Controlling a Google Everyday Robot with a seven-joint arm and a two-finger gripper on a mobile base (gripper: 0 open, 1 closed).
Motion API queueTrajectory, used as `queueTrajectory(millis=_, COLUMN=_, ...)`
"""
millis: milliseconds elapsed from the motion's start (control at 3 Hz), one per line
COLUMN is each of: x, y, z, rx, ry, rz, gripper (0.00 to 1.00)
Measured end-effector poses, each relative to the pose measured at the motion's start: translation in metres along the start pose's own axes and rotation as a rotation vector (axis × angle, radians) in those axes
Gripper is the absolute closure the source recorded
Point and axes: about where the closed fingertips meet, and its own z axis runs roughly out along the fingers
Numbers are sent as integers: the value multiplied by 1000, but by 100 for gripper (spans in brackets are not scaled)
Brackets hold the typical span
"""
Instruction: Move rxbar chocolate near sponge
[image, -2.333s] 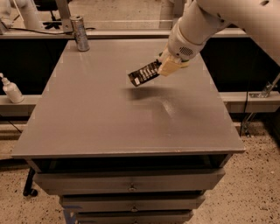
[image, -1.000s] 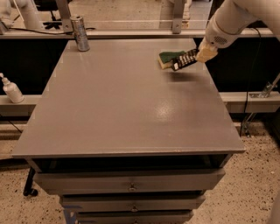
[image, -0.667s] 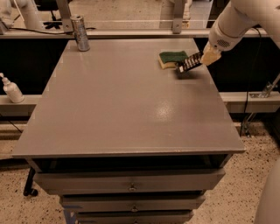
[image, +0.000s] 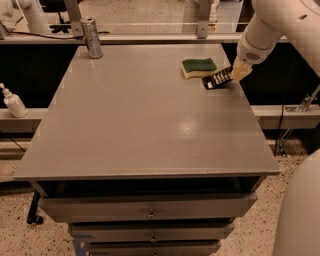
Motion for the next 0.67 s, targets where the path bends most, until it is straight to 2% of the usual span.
queueTrajectory(millis=667, x=-8, y=-4, z=9, rx=-13, ry=10, rz=-26, gripper=37)
